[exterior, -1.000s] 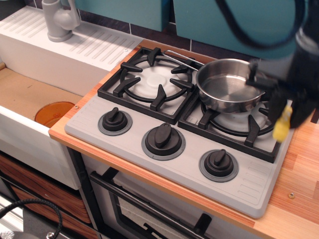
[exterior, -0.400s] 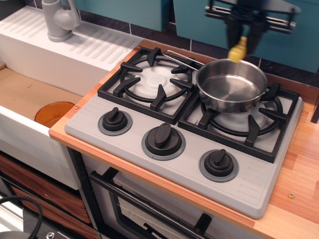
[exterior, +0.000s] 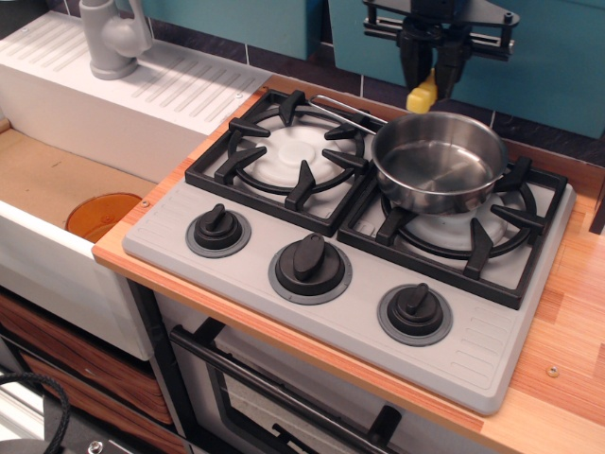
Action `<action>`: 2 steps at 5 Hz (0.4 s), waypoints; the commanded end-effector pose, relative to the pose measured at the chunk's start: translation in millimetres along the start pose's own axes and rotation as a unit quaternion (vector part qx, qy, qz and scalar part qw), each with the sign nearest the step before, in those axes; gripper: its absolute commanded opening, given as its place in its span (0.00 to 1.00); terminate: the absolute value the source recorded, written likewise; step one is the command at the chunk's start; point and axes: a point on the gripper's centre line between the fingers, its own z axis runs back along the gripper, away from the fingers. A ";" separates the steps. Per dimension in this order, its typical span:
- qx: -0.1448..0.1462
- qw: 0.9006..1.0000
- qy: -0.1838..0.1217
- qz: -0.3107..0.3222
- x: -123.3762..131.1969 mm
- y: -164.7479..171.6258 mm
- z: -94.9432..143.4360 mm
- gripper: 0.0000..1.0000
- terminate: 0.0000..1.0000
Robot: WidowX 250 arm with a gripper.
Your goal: Put pot or pan on stove and put fry in pot or pan
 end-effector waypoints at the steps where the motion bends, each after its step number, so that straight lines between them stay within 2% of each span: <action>1: 0.008 1.000 -0.010 0.011 4.6 -12.9 20.3 1.00 0.00; 2: 0.015 1.000 -0.003 0.012 -0.2 -19.1 27.6 1.00 0.00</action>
